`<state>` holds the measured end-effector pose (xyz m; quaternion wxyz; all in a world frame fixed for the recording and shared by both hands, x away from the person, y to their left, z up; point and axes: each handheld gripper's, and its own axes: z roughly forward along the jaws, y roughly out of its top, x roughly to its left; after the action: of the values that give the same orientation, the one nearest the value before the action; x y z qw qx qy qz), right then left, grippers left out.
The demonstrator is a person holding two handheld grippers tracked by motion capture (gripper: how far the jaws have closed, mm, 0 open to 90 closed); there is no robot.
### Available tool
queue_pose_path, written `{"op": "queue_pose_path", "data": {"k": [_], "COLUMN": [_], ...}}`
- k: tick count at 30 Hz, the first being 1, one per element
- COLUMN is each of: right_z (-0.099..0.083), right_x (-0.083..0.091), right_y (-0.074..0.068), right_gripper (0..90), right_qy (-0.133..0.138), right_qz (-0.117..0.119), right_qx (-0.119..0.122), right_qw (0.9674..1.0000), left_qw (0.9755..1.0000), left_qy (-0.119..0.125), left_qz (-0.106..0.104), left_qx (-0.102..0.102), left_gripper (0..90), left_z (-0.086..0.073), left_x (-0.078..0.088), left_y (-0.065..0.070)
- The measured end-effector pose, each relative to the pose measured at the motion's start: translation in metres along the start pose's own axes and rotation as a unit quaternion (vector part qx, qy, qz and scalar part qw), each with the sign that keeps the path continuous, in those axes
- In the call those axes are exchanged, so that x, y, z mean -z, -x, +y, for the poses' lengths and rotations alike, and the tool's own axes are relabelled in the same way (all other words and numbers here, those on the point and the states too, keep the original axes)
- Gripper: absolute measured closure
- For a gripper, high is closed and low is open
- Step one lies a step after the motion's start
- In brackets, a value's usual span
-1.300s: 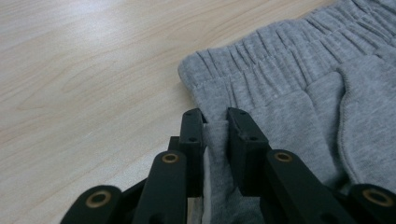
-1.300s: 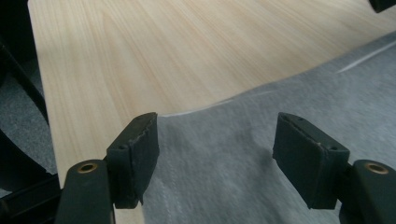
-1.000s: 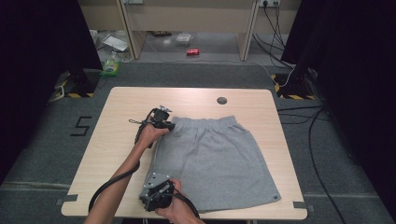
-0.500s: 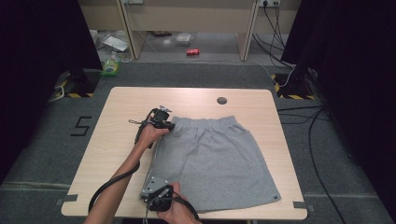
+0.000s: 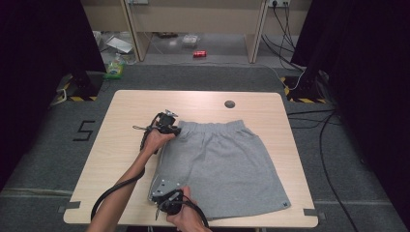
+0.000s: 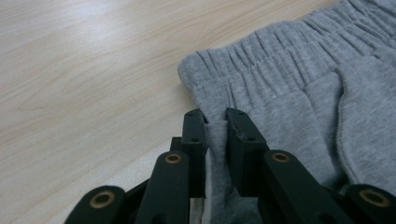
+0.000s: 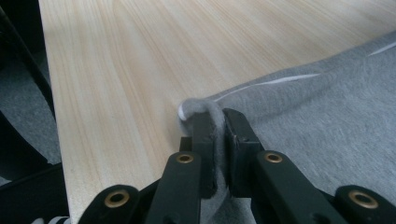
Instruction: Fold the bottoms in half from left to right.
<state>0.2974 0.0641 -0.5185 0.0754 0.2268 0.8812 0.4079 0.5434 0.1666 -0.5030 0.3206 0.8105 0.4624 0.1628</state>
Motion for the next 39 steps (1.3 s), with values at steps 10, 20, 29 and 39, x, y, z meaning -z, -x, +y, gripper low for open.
{"op": "queue_pose_path", "data": {"k": [10,20,29,39], "right_z": [0.013,0.015,-0.009,-0.042], "right_x": [0.02,0.071,0.136,0.187], "right_y": [0.008,0.032,0.063,0.081], "right_gripper": [85.4,85.7,85.8,85.8], "right_qy": [0.038,0.101,0.158,0.197], "right_qz": [0.002,-0.011,-0.051,-0.097], "right_qx": [-0.004,-0.041,-0.095,-0.133], "right_qw": [0.9993,0.994,0.9815,0.9665], "left_qw": [0.9981,0.997,0.9973,0.9971], "left_qy": [0.016,0.018,0.015,0.012], "left_qz": [-0.041,-0.064,-0.066,-0.075], "left_qx": [0.043,0.04,0.027,0.003], "left_gripper": [79.7,79.7,79.6,79.5], "left_z": [0.024,0.063,0.095,0.121], "left_x": [0.023,0.042,0.048,0.037], "left_y": [-0.002,0.029,0.061,0.109]}}
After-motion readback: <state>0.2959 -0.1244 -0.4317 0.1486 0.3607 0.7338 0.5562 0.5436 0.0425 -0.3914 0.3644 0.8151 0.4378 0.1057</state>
